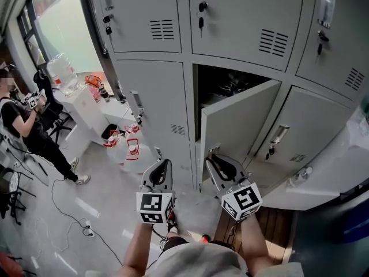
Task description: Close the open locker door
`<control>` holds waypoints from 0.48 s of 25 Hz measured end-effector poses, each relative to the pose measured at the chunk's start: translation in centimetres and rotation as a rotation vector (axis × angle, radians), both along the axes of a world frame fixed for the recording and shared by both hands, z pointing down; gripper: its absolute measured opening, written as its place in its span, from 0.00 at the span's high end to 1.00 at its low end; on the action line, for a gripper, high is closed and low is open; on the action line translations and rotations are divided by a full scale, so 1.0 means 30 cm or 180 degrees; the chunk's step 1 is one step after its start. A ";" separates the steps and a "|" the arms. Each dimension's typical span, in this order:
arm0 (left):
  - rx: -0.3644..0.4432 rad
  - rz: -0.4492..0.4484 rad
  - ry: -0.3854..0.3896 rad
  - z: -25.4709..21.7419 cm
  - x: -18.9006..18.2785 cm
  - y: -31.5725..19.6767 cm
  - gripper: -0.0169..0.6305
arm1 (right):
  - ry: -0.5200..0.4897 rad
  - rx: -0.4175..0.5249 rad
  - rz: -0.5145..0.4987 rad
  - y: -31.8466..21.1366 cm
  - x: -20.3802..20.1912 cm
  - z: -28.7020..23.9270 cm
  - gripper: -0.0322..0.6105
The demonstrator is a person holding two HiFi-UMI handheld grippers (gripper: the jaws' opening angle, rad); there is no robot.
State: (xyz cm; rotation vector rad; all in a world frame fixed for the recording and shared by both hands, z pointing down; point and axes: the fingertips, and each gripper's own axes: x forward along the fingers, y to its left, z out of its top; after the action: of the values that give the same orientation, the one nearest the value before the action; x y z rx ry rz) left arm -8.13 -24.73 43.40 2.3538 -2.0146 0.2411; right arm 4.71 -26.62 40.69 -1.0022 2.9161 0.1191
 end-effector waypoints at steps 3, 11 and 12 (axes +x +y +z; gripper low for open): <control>-0.0003 0.0013 -0.0005 -0.001 -0.023 -0.029 0.94 | 0.0008 -0.0013 0.0016 -0.031 -0.027 -0.001 0.85; 0.0001 0.0052 0.0000 0.000 -0.090 -0.112 0.94 | 0.0018 -0.0066 0.0145 -0.130 -0.088 0.002 0.86; 0.0002 0.0050 0.0005 0.000 -0.102 -0.122 0.94 | 0.0017 -0.0067 0.0160 -0.141 -0.095 0.002 0.86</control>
State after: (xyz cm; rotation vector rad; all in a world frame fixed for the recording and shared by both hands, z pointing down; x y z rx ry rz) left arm -11.17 -28.40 43.39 2.3704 -1.9964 0.2392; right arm 1.86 -30.86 40.75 -1.0804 2.9038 0.0936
